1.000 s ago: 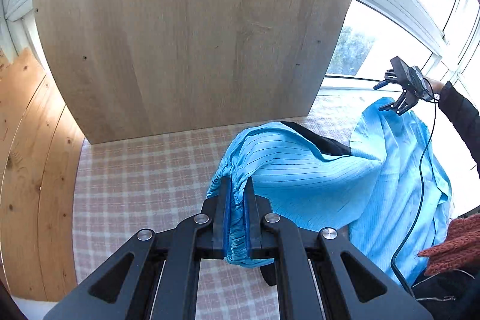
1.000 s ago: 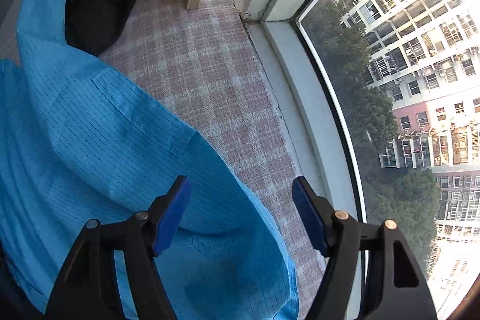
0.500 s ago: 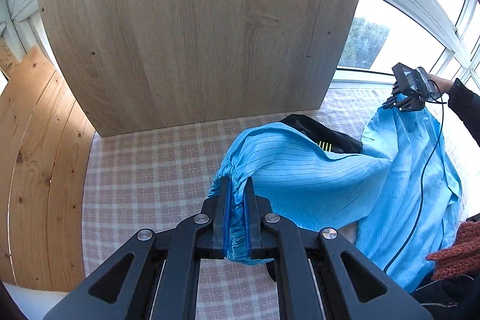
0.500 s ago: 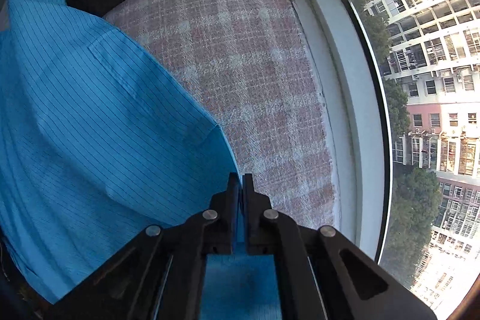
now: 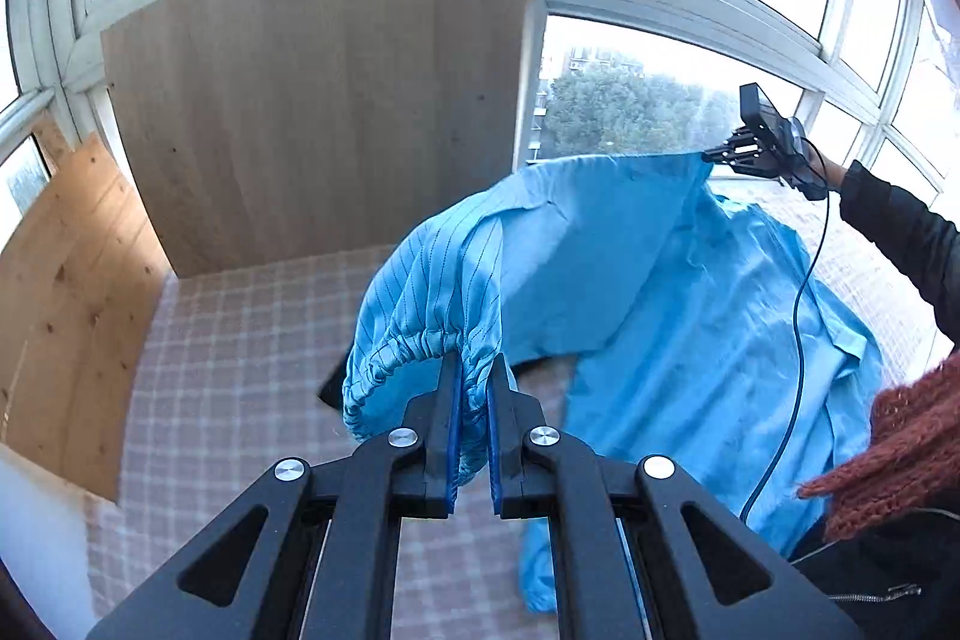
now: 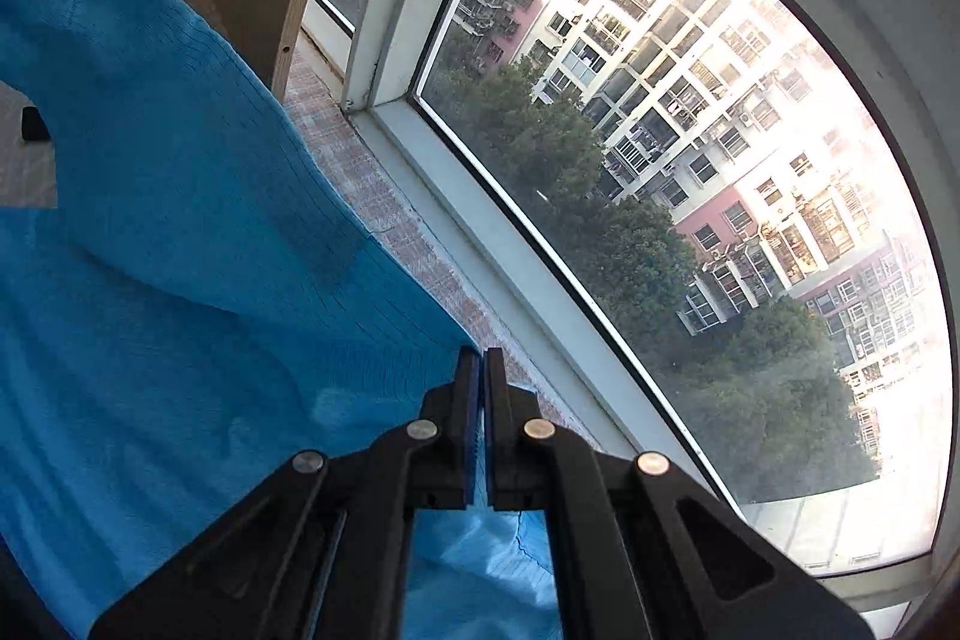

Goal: Fold clothes

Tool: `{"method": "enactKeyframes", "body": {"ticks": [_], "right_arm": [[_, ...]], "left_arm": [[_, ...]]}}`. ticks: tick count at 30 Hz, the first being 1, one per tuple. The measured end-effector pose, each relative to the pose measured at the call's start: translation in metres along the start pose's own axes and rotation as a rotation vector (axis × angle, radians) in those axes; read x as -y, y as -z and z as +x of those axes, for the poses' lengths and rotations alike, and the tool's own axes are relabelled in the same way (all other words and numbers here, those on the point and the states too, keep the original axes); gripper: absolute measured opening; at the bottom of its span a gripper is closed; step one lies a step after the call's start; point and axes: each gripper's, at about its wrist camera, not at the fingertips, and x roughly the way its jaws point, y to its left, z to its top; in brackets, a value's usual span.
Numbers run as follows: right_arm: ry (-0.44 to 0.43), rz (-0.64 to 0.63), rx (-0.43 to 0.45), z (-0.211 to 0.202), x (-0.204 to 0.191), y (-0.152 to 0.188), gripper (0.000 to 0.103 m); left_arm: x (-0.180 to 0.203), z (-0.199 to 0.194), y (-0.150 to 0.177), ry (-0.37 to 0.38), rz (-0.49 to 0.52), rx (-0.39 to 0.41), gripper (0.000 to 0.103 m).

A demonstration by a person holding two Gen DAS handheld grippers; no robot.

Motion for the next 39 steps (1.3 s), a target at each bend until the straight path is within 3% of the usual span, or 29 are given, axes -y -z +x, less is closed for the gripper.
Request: {"method": "enactKeyframes", "body": {"ticks": [4,5,7,14,15,16,19,21,23,24,27,31,36,39], "right_arm": [[-0.007,0.036,-0.101,0.025,-0.018,0.057,0.001],[-0.007,0.029,-0.13,0.032,-0.023,0.071,0.001],[-0.007,0.027,-0.173,0.041,-0.029,0.092,0.001],[-0.004,0.088,-0.218,0.043,-0.022,0.114,0.001],[0.0,0.088,-0.245,0.045,-0.02,0.114,0.001],[0.015,0.08,-0.277,0.048,-0.019,0.114,0.001],[-0.02,0.013,-0.333,0.042,-0.027,0.112,0.004],[-0.042,-0.048,-0.347,0.033,-0.036,0.105,0.016],[-0.063,-0.092,-0.339,0.018,-0.042,0.098,0.037],[-0.065,-0.1,-0.331,0.01,-0.042,0.092,0.039],[-0.101,-0.069,-0.262,-0.013,-0.042,0.061,0.04],[-0.211,-0.066,-0.149,-0.023,-0.068,0.001,0.039],[-0.228,-0.213,-0.105,0.016,-0.143,-0.062,0.04],[-0.262,-0.288,-0.116,0.048,-0.181,-0.089,0.04]], "left_arm": [[0.063,0.063,0.093,0.117,0.002,-0.235,0.008],[0.074,0.078,0.113,0.109,0.024,-0.309,0.008],[0.089,0.091,0.141,0.08,0.043,-0.382,0.008],[0.087,0.059,0.168,0.137,-0.089,-0.371,0.009],[0.091,0.06,0.17,0.17,-0.087,-0.384,0.011],[0.1,0.062,0.173,0.181,-0.062,-0.408,0.02],[0.11,0.069,0.185,0.126,0.009,-0.488,0.029],[0.104,0.069,0.193,0.13,-0.029,-0.513,0.029],[0.095,0.063,0.2,0.135,-0.07,-0.53,0.03],[0.094,0.058,0.203,0.137,-0.071,-0.54,0.033],[0.088,0.043,0.206,0.12,-0.048,-0.547,0.038],[0.059,0.05,0.181,0.093,-0.13,-0.444,0.044],[0.043,0.101,0.148,-0.039,-0.03,-0.443,0.044],[0.025,0.123,0.138,0.028,-0.06,-0.435,0.044]]}}
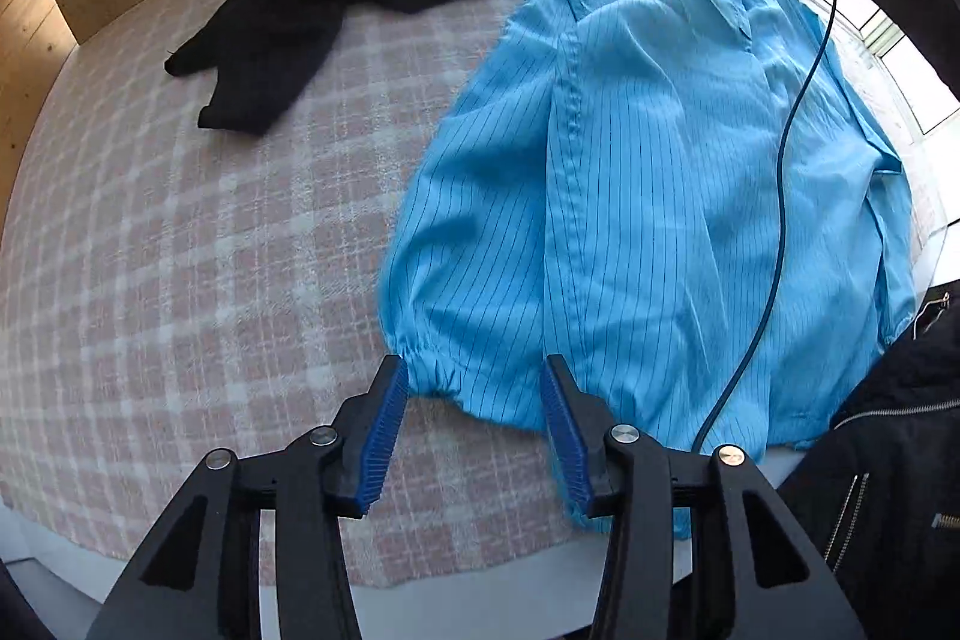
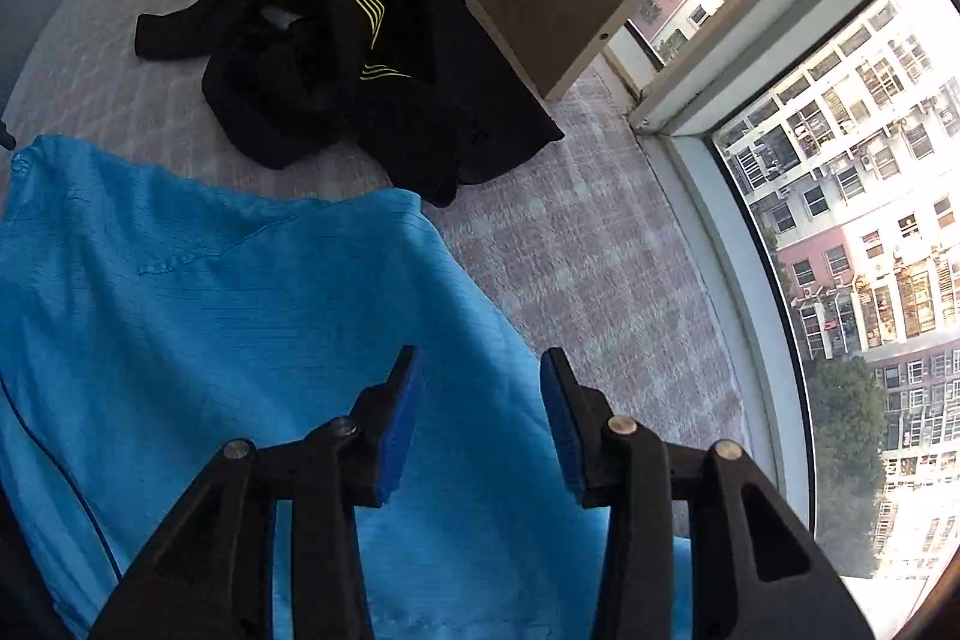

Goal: Fold clothes

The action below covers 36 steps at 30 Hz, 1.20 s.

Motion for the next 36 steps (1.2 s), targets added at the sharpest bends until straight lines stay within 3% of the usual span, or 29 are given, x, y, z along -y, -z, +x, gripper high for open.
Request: {"method": "enactKeyframes", "body": {"ticks": [4,7,9,10,11,12,17,20,23,26,28,33,36], "right_arm": [[0.023,-0.103,-0.015,0.037,-0.023,-0.026,0.04],[-0.012,-0.139,-0.037,0.05,-0.03,-0.033,0.053],[-0.031,-0.168,-0.055,0.055,-0.034,-0.033,0.053],[-0.05,-0.166,-0.063,0.058,-0.033,-0.032,0.048],[-0.072,-0.147,-0.068,0.061,-0.031,-0.032,0.017],[-0.074,-0.124,-0.073,0.064,-0.027,-0.032,0.001],[-0.094,0.105,-0.051,0.073,0.024,-0.027,0.002],[-0.023,0.253,-0.076,0.079,0.055,-0.018,0.002],[0.092,0.235,-0.1,0.073,0.058,-0.014,0.005],[0.032,0.249,0.006,0.044,0.049,-0.014,0.016],[-0.055,0.203,0.048,0.03,0.03,-0.016,0.021],[-0.035,-0.007,-0.045,0.05,-0.027,-0.02,0.032],[-0.039,-0.022,-0.084,0.067,-0.034,-0.019,0.035]], "left_arm": [[-0.01,0.015,-0.014,0.023,0.021,-0.026,0.044],[-0.018,0.023,-0.017,0.036,0.021,-0.044,0.044],[-0.024,0.027,-0.017,0.054,0.014,-0.055,0.044],[-0.026,0.028,-0.017,0.062,0.016,-0.058,0.044],[-0.027,0.028,-0.016,0.068,0.02,-0.06,0.044],[-0.028,0.028,-0.016,0.072,0.025,-0.061,0.044],[-0.031,0.025,-0.011,0.074,0.037,-0.058,0.044],[-0.032,0.023,-0.009,0.068,0.036,-0.057,0.045],[-0.034,0.021,-0.008,0.075,0.03,-0.055,0.047],[-0.038,0.017,-0.007,0.084,0.014,-0.062,0.047],[-0.039,0.012,-0.006,0.102,-0.001,-0.065,0.047],[-0.031,-0.011,0.003,0.216,-0.048,-0.054,0.048],[-0.009,-0.01,0.005,0.182,0.001,-0.096,0.05]]}}
